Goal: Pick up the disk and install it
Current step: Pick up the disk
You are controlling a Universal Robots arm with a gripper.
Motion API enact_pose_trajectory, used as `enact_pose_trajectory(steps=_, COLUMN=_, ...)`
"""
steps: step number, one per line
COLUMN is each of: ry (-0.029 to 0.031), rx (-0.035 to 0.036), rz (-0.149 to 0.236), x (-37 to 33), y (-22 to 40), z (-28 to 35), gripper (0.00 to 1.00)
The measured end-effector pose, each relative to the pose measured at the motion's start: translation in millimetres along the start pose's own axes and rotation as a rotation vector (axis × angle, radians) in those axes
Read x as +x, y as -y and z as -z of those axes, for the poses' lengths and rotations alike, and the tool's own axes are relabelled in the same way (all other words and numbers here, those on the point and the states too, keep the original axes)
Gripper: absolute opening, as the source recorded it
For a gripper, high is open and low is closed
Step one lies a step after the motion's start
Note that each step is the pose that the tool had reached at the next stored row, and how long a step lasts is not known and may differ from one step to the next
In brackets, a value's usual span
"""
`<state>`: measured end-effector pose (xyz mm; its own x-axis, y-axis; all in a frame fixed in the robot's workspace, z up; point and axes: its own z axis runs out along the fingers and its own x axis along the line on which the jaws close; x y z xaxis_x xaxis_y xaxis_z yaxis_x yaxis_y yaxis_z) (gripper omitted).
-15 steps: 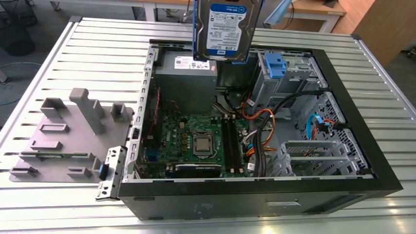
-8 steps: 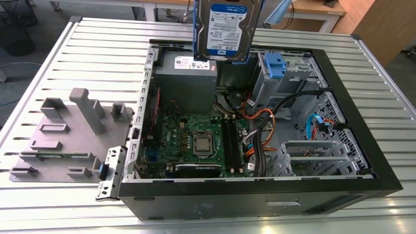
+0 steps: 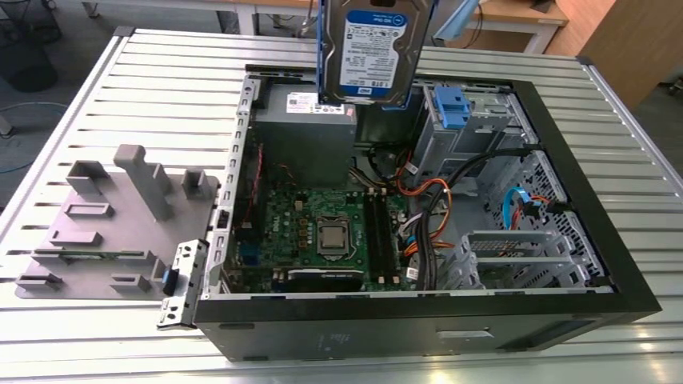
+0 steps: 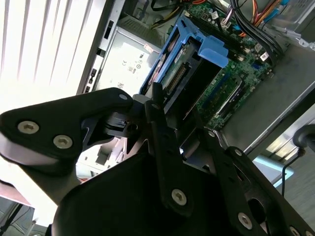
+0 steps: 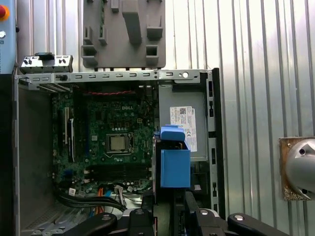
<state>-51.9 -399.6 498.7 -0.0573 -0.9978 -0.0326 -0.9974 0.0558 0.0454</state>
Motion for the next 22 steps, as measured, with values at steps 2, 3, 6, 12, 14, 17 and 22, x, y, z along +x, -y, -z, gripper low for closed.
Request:
enact_pose_trajectory(steps=2, ry=-0.0026, rx=0.0002, rz=0.000, x=2.5, y=0.1, z=0.1, gripper=0.35)
enact_pose_trajectory(steps=3, ry=-0.0038, rx=0.0002, rz=0.000, x=4.0, y=0.2, z=0.1, gripper=0.35)
enact_pose_trajectory(steps=6, ry=-0.0073, rx=0.0004, rz=0.000, x=8.8, y=0.5, z=0.3, gripper=0.35)
enact_pose_trajectory(steps=12, ry=-0.0123, rx=0.0007, rz=-0.001, x=20.2, y=1.1, z=0.7, gripper=0.35)
enact_pose_trajectory(steps=14, ry=-0.0137, rx=0.0007, rz=-0.001, x=24.4, y=1.3, z=0.9, gripper=0.35)
enact_pose_trajectory(steps=17, ry=-0.0157, rx=0.0009, rz=-0.001, x=31.0, y=1.7, z=1.1, gripper=0.35)
enact_pose_trajectory(steps=22, ry=-0.0186, rx=0.0011, rz=-0.001, x=42.7, y=2.3, z=1.5, gripper=0.35)
